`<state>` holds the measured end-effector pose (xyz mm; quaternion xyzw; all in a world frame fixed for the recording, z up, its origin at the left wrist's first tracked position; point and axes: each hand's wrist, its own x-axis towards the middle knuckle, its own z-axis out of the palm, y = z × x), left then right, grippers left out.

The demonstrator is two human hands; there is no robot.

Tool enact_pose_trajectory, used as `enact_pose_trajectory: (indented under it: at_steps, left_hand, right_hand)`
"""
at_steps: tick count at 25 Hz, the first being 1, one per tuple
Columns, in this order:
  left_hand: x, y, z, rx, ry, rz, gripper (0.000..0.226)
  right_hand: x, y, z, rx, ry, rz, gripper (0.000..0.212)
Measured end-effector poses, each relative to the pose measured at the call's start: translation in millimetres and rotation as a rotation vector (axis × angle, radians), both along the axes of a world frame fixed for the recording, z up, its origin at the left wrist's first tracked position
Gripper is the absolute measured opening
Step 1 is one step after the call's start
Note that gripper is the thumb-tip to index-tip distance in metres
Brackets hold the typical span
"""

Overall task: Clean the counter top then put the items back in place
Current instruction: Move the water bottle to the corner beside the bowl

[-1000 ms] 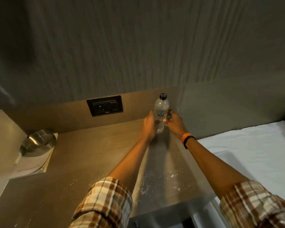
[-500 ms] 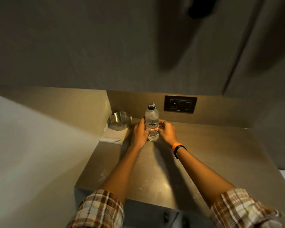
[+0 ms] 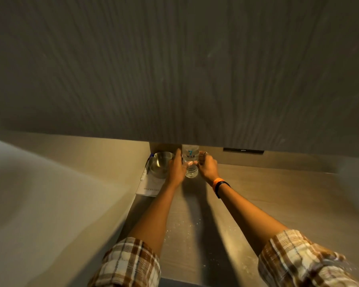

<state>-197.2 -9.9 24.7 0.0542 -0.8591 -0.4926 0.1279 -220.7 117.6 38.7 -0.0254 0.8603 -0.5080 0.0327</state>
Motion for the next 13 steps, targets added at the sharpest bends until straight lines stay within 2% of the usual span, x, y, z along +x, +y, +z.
enact_pose_trajectory:
  at_steps: [5, 8, 9, 10, 12, 13]
  left_hand:
    - [-2, -6, 0, 0.035, -0.061, 0.024, 0.063]
    - [29, 13, -3, 0.097, -0.043, 0.152, 0.059]
    - [44, 24, -8, 0.019, -0.034, 0.207, 0.055]
    - [60, 38, -12, -0.139, -0.009, 0.218, 0.052]
    - [84, 74, -20, -0.47, 0.023, 0.066, 0.053]
    - [89, 96, -24, -0.561, 0.031, -0.03, 0.055]
  right_hand:
    - [2, -9, 4, -0.013, 0.013, -0.007, 0.039]
    - [21, 7, -1, 0.118, 0.122, 0.003, 0.041]
    - [31, 20, -5, 0.179, 0.151, 0.0, 0.042]
    - [43, 37, -10, 0.252, 0.186, 0.0, 0.043]
    - [69, 84, -18, 0.443, 0.225, -0.007, 0.046]
    - [83, 111, -21, 0.541, 0.232, -0.017, 0.049]
